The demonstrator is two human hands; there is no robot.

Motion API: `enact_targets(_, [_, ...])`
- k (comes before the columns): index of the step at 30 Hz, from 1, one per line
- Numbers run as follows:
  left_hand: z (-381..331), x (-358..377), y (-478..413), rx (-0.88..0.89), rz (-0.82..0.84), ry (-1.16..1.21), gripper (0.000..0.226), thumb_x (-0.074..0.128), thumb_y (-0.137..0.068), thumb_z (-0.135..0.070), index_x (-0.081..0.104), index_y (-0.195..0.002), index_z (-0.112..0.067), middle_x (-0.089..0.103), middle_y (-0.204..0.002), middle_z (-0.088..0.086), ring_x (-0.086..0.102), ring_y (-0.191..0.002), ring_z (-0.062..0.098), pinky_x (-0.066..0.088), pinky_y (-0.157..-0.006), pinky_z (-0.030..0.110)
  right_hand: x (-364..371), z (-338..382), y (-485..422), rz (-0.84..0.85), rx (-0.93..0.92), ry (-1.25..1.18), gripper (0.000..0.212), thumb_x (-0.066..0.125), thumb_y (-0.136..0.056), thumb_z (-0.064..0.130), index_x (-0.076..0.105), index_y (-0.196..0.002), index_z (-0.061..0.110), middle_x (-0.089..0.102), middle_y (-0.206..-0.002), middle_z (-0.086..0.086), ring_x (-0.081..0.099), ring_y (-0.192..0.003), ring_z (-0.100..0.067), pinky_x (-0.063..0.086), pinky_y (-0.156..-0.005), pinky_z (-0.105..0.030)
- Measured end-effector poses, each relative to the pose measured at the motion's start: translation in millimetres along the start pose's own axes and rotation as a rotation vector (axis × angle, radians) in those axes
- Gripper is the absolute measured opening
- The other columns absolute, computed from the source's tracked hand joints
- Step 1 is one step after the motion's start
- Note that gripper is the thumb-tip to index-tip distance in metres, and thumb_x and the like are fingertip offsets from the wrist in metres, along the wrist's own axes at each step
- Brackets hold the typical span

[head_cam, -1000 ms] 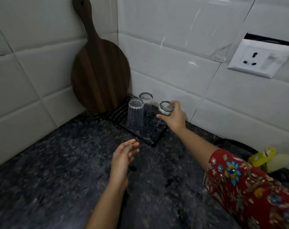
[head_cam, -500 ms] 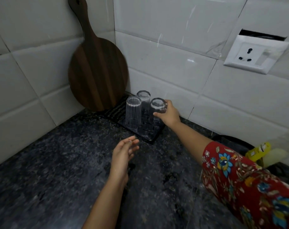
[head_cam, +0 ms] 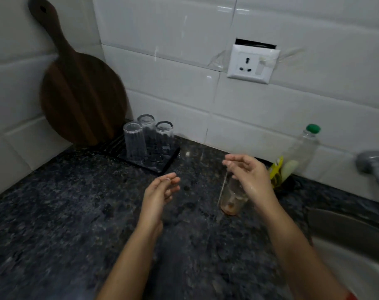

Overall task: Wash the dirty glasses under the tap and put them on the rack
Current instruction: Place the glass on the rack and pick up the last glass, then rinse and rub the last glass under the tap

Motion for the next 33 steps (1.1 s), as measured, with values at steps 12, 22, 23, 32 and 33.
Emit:
enact_targets(12, [38.1,50.6,50.7,-0.073,0.122,-0.085,0.023,0.046,-0.1,-0.017,0.068,-0.107,-0.02,0.075,-0.095,-0.007,0.069,-0.088,0.009,0.046,-0.078,0.024,-27.6,-147.7,39.6,-0.01,0.323,0.221,0.092,0.088,-0.062,0.017,0.035,-0.137,0.019,0.051,-0.134,0.0,0.049,-0.123,-0.02,0.042,-0.098,-0.034])
enact_targets(22, [38.2,55.3,55.5,-0.055,0.098,-0.075,0.023,0.045,-0.101,-0.017,0.067,-0.103,-0.021,0.074,-0.095,-0.007,0.068,-0.086,0.007,0.046,-0.073,0.022,-31.0,-154.7,38.3,-0.207,0.224,0.004,0.058,0.089,-0.057,0.009,0.052,-0.095,0.034,0.066,-0.108,0.002,0.064,-0.103,-0.02,0.052,-0.092,-0.039])
enact_targets(23, [40.4,57.2,55.3,-0.053,0.098,-0.077,0.023,0.045,-0.101,-0.018,0.067,-0.103,-0.021,0.074,-0.096,-0.006,0.068,-0.087,0.007,0.046,-0.072,0.022,-36.7,-151.5,45.9,-0.219,0.218,-0.027,0.058,0.089,-0.058,0.007,0.053,-0.096,0.033,0.066,-0.107,0.003,0.064,-0.101,-0.019,0.052,-0.09,-0.036])
enact_targets(32, [73.8,152.7,87.3,-0.064,0.203,-0.114,0.022,0.045,-0.1,-0.015,0.067,-0.1,-0.019,0.073,-0.096,-0.002,0.066,-0.086,0.013,0.046,-0.073,0.024,-160.7,-139.5,101.9,-0.288,0.262,-0.246,0.048,0.084,-0.065,0.004,0.061,-0.105,0.017,0.068,-0.094,0.002,0.065,-0.086,-0.011,0.052,-0.073,-0.021])
enact_targets(33, [77.4,168.3,93.0,-0.064,0.219,-0.125,0.022,0.046,-0.1,-0.014,0.067,-0.1,-0.018,0.073,-0.096,-0.001,0.066,-0.085,0.013,0.046,-0.071,0.024,-177.8,-140.2,107.0,-0.294,0.269,-0.261,0.045,0.083,-0.065,0.003,0.062,-0.103,0.016,0.068,-0.094,0.0,0.066,-0.087,-0.013,0.053,-0.073,-0.023])
Point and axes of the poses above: each hand's wrist, its own y-axis away from the middle knuckle, its own x-axis out of the palm, z = x × y, the point moved 10 cm from there along -y, towards the middle knuckle
